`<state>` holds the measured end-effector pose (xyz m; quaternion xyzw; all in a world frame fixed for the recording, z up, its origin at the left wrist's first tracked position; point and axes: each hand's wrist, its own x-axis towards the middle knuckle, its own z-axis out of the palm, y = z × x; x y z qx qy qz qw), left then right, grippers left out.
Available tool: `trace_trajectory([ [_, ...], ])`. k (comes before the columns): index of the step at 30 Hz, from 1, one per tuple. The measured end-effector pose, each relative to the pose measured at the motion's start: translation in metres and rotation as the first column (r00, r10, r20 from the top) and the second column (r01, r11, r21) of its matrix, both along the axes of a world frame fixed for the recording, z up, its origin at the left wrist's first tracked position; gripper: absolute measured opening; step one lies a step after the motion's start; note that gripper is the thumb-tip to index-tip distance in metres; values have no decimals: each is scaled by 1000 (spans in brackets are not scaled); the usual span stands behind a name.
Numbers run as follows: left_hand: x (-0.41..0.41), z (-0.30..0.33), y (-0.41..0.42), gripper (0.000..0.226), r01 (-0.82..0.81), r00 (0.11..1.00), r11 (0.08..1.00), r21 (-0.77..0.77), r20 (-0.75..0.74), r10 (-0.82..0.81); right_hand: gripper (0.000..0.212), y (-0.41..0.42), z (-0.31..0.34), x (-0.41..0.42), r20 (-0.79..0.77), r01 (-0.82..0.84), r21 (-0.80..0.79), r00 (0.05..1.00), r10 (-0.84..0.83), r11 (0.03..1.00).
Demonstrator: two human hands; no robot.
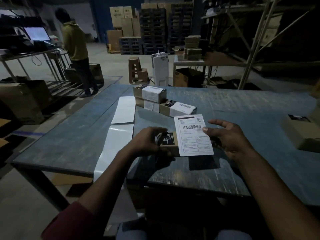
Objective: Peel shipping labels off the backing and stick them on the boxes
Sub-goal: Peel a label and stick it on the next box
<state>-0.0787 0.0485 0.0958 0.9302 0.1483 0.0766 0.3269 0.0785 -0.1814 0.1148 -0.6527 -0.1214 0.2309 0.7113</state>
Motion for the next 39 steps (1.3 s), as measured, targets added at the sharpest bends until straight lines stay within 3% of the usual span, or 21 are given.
trace_trajectory([
  [5, -8, -17, -5, 94, 3, 980, 996, -93, 197, 16, 47, -1, -10, -1, 54, 26, -24, 998, -25, 999],
  [10, -18, -21, -18, 94, 45, 953, 999, 7, 300, -45, 47, -5, -17, -8, 114, 44, -29, 993, -40, 999],
  [20, -23, -15, -24, 96, 52, 953, 987, 151, 287, -94, 43, -7, -17, -13, 129, 52, -34, 991, -47, 998],
  [39, -17, -24, -19, 82, 68, 949, 958, 280, 279, -149, 44, -1, -17, -12, 220, 84, -124, 974, -55, 989],
])
